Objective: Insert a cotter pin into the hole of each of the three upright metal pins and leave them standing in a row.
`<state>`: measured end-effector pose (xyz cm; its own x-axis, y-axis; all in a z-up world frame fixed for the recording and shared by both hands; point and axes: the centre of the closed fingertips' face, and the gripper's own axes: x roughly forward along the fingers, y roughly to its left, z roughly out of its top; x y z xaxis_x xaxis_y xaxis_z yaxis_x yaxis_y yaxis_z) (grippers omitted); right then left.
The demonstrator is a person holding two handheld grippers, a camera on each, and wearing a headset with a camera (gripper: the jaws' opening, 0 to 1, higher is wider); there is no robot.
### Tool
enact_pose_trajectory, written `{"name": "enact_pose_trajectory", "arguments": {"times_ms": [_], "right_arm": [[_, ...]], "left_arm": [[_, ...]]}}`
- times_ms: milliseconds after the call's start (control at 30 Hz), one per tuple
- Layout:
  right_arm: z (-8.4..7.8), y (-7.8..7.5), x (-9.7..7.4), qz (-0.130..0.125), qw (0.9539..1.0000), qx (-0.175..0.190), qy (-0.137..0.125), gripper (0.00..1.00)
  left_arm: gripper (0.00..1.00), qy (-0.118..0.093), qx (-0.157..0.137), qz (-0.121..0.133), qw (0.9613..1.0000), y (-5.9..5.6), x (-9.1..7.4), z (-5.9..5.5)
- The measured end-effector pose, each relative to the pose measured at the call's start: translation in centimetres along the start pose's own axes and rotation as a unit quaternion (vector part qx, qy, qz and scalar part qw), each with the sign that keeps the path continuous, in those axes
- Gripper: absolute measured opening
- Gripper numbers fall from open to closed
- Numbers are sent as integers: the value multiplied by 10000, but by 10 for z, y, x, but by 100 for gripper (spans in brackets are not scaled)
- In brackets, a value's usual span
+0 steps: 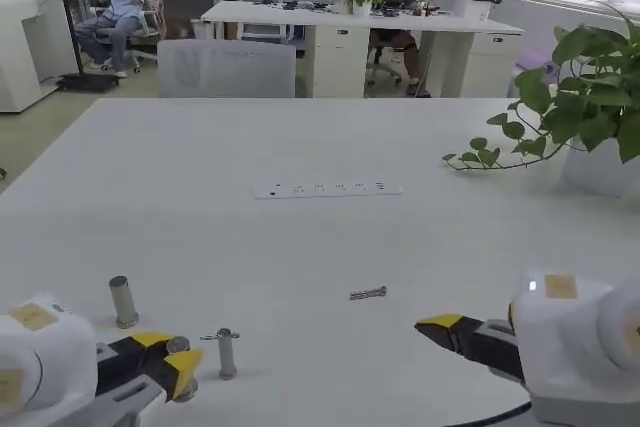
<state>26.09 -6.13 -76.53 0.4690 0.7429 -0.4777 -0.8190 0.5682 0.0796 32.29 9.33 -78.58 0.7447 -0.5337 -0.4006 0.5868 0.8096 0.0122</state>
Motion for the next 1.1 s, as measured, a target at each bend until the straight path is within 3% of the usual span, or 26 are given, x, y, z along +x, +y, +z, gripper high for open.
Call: {"name": "enact_pose_trajectory", "arguments": {"times_ms": [633, 1100], "right_arm": [[-3, -2, 0, 20, 10000, 7, 9, 97], [-7, -3, -2, 4, 10000, 65, -17, 97]], "left_arm": [[11, 147, 58, -459, 9988, -42, 21, -5], [11, 207, 248, -687, 9971, -60, 32, -6]]}}
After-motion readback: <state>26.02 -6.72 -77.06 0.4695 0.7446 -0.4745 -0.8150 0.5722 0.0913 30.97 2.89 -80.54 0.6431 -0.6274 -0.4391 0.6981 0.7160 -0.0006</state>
